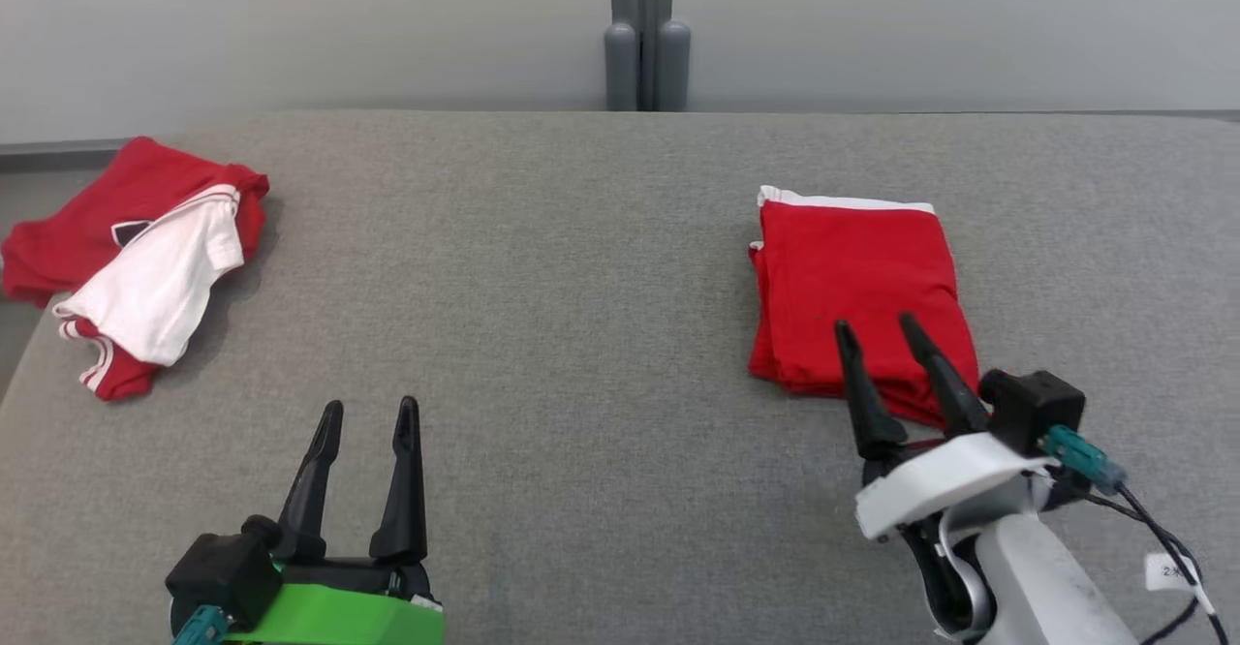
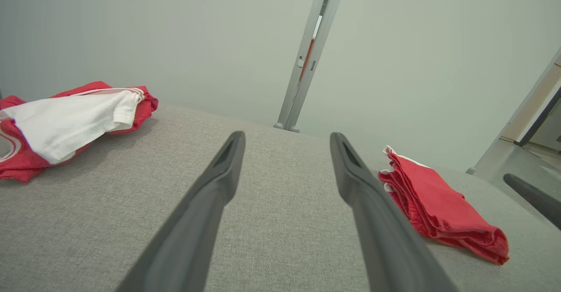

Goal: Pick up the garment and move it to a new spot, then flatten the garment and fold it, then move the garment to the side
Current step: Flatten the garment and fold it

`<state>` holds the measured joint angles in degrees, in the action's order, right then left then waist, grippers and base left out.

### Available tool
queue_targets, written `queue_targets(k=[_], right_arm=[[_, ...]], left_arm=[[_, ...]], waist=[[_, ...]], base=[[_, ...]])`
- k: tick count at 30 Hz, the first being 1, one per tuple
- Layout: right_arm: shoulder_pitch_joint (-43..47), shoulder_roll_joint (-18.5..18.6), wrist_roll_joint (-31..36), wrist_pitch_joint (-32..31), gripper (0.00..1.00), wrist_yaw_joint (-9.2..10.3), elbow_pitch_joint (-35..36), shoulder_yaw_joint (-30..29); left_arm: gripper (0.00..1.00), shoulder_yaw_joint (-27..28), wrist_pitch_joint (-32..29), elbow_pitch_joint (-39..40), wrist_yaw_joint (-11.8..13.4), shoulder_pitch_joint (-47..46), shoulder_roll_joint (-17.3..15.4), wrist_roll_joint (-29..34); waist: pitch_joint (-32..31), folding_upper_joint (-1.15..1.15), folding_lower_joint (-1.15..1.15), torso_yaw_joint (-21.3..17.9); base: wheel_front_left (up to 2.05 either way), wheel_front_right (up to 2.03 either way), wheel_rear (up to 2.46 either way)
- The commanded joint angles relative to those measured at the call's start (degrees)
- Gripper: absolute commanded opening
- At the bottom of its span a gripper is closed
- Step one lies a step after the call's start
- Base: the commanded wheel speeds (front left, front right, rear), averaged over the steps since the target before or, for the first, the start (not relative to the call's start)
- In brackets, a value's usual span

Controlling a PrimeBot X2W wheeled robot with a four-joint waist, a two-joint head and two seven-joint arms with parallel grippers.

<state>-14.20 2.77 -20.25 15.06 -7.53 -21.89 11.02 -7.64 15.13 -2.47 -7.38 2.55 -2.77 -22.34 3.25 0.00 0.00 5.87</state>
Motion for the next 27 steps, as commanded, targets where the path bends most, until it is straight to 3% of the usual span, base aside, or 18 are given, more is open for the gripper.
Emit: queue_targets(k=[1, 4, 9, 19, 27], right_arm=[[3.0, 0.2, 1.4, 0.1, 1.00, 0.09, 2.4, -2.1], [7.1, 0.2, 5.9, 0.1, 1.00, 0.08, 7.8, -6.1], [10.7, 0.2, 9.9, 0.1, 1.00, 0.08, 10.2, -7.2], [12.7, 0.2, 11.6, 0.1, 1.00, 0.08, 7.1, -9.8], [12.9, 0.2, 11.9, 0.2, 1.00, 0.08, 6.3, -10.3]], left_arm=[[1.00, 0.8, 0.0, 0.1, -0.1, 1.2, -0.2, 0.4], [1.00, 2.2, 0.0, 0.4, -0.1, 1.8, -0.2, 1.2], [1.00, 5.2, 0.0, -0.4, -0.1, 2.3, -0.2, 2.7], [1.00, 8.3, 0.0, -4.2, -0.1, 4.7, -0.2, 6.7], [1.00, 8.6, 0.0, -4.9, -0.1, 6.0, -0.2, 6.9]], waist=[[-2.4, 0.00, 0.00, -3.8], [-2.9, 0.00, 0.00, -5.6], [-3.1, 0.00, 0.00, -7.9], [-4.5, 0.00, 0.00, -9.8], [-5.0, 0.00, 0.00, -9.0]], base=[[0.00, 0.00, 0.00], [0.00, 0.00, 0.00], [0.00, 0.00, 0.00], [0.00, 0.00, 0.00], [0.00, 0.00, 0.00]])
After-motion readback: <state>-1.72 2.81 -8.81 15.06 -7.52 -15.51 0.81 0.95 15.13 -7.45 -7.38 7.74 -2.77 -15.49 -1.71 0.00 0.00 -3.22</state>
